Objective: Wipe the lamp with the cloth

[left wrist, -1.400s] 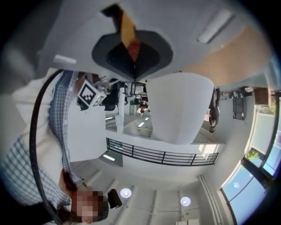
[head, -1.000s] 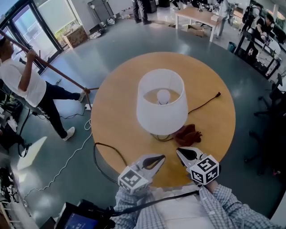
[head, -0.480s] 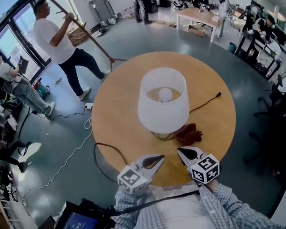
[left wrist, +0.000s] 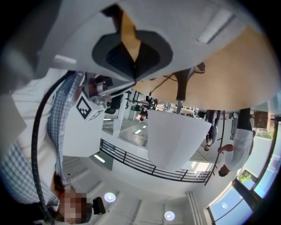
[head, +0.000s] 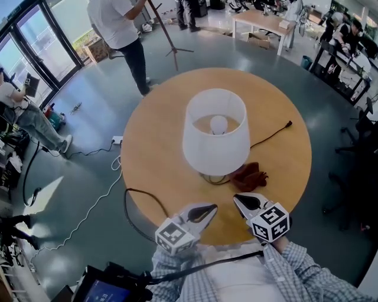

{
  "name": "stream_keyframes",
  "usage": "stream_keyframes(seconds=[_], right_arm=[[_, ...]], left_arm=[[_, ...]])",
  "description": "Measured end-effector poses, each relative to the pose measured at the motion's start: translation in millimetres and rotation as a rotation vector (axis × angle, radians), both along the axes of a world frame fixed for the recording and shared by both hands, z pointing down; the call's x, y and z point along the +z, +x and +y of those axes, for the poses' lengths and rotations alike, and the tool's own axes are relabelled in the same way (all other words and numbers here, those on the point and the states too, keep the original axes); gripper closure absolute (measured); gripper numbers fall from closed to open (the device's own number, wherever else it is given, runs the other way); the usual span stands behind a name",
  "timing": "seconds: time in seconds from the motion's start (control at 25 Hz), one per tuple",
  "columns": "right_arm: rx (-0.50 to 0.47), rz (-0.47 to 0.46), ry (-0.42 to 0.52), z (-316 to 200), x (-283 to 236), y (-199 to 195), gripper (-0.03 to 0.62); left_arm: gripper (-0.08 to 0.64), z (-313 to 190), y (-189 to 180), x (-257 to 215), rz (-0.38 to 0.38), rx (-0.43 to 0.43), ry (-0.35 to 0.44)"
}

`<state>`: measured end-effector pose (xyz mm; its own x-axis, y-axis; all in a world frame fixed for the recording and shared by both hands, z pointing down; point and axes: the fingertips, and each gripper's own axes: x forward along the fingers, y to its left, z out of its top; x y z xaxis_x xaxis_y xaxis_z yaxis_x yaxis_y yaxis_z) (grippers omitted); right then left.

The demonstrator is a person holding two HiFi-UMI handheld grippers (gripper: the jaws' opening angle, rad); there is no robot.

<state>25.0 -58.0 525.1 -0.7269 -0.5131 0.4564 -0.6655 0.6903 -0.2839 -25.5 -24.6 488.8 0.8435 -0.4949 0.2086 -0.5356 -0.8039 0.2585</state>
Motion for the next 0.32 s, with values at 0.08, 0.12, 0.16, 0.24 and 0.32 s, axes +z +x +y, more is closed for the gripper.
stream_keyframes(seconds=[0.08, 0.12, 0.16, 0.24, 0.32], right_arm=[[-0.012, 0.013, -0.002, 0.6, 1.9, -0.2, 0.589], [-0.017, 0.018, -0.002, 0.5, 2.9, 0.1, 0.588], [-0.021, 0.020, -0.004, 0.2, 3.7, 0.2, 0.588], [-0.025, 0.019, -0.011, -0.6, 5.2, -0.2, 0.588], [-0.028, 0.021, -0.018, -1.5, 6.9, -0.9, 0.588]], left_arm=[[0.555, 0.5, 2.5, -0.2, 0.001, 0.007, -0.011], [0.555, 0.3, 4.4, -0.9, 0.003, 0.012, -0.016], [0.555, -0.3, 5.5, -1.0, 0.004, 0.015, -0.020], [0.555, -2.0, 5.8, -0.4, 0.002, 0.016, -0.022], [0.555, -3.9, 5.4, -0.9, 0.003, 0.016, -0.023]])
